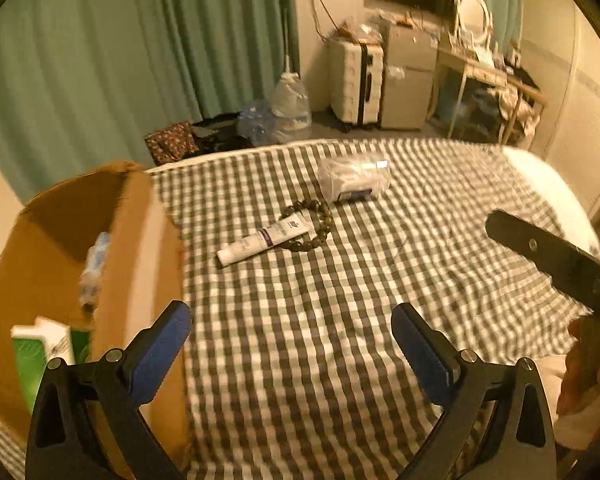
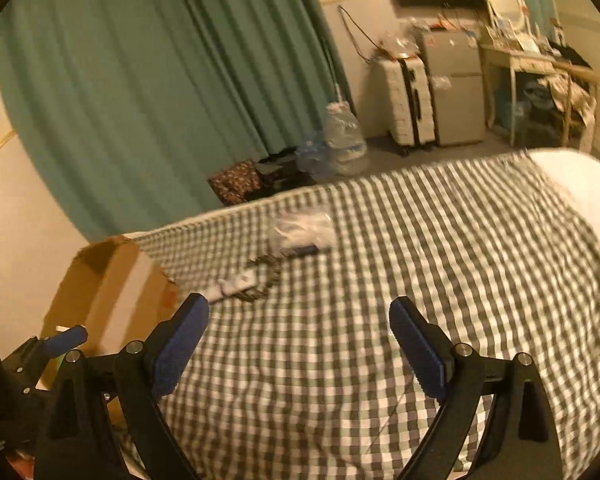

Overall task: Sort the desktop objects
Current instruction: 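Move both grippers back over the items on the bed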

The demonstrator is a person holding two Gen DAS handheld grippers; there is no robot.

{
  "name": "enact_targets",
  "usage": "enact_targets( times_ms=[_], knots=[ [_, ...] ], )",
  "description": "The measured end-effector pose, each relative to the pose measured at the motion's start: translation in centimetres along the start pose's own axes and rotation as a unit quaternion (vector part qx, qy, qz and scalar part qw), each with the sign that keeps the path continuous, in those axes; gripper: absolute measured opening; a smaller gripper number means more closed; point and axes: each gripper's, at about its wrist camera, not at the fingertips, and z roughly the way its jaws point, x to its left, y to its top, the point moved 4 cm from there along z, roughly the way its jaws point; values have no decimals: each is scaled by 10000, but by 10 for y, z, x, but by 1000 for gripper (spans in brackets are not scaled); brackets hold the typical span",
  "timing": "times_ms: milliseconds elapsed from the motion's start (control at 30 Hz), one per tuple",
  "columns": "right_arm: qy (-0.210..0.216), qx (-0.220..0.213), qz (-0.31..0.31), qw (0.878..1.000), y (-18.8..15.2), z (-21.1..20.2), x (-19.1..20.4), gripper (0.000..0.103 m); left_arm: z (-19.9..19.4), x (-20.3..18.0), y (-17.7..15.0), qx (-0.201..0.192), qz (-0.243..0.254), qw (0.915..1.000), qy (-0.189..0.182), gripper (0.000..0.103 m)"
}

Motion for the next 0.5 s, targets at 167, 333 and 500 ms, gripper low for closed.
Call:
enact_targets(
  times_ms=[167, 333, 500],
  knots=[
    [-40, 280, 176, 9994, -19, 32, -19, 92, 63, 0, 16, 135, 270, 9994, 176, 103],
    [43, 315, 462, 9984, -12, 49, -35, 92, 122, 12, 26, 348, 258, 9983, 385, 103],
    [-10, 507, 403, 9979, -9, 69, -42, 92, 167, 35, 26, 414, -20, 9970, 648, 103]
  ],
)
